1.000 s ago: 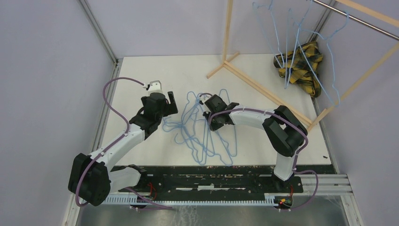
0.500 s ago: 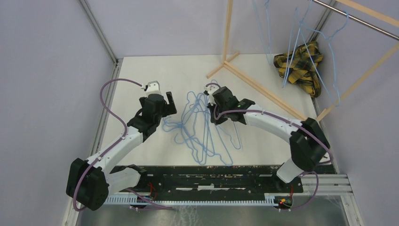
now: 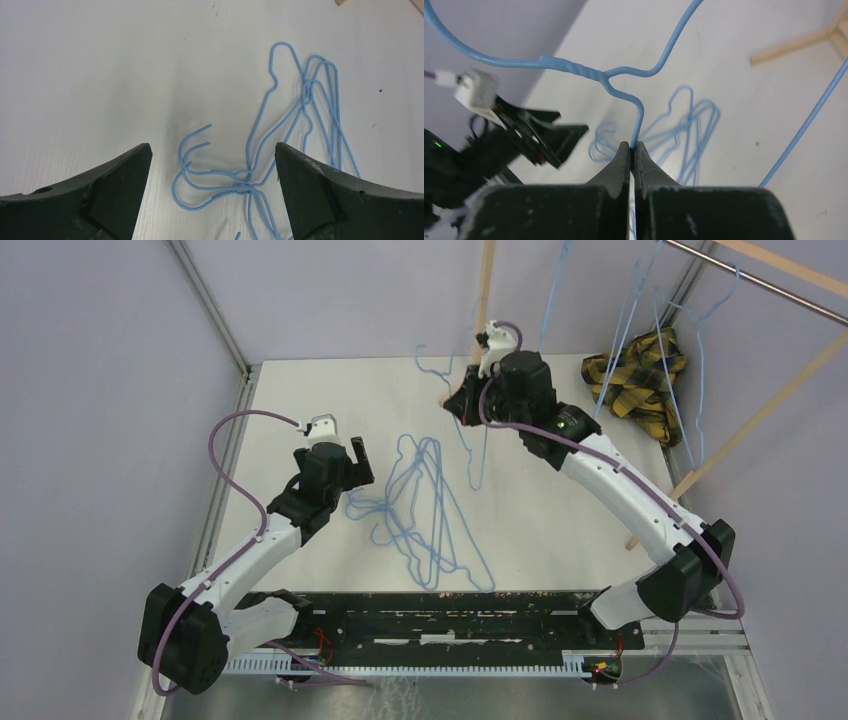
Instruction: Organize the hangers
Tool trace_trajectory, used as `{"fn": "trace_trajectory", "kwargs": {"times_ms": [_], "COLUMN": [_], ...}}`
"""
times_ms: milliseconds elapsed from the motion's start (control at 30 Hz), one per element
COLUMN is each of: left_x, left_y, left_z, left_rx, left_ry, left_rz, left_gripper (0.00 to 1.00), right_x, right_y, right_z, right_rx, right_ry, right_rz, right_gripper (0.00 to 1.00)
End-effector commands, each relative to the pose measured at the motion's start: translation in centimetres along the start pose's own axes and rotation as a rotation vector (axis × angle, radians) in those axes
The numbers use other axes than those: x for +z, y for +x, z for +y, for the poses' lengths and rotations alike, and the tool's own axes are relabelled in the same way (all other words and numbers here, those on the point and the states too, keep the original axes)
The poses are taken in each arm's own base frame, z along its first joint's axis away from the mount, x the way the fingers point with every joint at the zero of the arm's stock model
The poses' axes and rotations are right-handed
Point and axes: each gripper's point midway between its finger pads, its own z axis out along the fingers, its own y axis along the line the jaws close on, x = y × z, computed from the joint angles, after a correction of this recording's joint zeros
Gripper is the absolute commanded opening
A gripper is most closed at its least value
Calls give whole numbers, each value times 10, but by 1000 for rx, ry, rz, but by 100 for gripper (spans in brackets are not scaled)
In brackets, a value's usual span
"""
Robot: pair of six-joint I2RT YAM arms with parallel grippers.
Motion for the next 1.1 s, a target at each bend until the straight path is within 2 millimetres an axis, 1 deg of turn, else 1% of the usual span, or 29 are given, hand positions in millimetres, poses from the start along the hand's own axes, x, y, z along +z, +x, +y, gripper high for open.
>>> {"fn": "trace_trajectory", "kwargs": {"times_ms": [0,100,200,267,300,400,500,600,733,800,900,1067], "left_x": [-3,-4,-6,-8,-9,-11,-12,-12,-12,-12,-12,-13], "left_y": [-19,-22,-26,-30,-32,-34,-35,-33,-32,-32,-33,-33], "left_z": [-4,-5,-7,-8,-8,-10,-9,-9,-10,-10,-10,-8], "left_rx": [-6,-6,0,-2,-3,-6,-5,-1,-3,-1,-1,8], "left_ry": [5,12,17,24,27,36,37,37,40,42,44,36], "left_rz": [-54,-57,-64,-71,-75,-81,-83,-77,-75,-73,-75,-77], "left_gripper": [100,100,100,100,100,100,100,100,100,100,100,100], "right_x": [0,8,17,18,20,13,1,-12,-24,-25,-17,-6], "right_y": [-97,-129,-156,-174,-180,-205,-226,-240,-255,-261,-268,-279], "right_z": [15,11,7,1,-2,-8,-18,-31,-57,-69,-85,-101], "right_rx": [56,83,103,107,109,119,118,112,130,143,160,163], "right_ry": [-70,-80,-91,-70,-58,-23,50,119,213,239,255,284], "right_rz": [-220,-269,-314,-356,-370,-448,-529,-584,-646,-663,-673,-723], "right_gripper": [1,1,1,1,1,1,1,1,1,1,1,1]}}
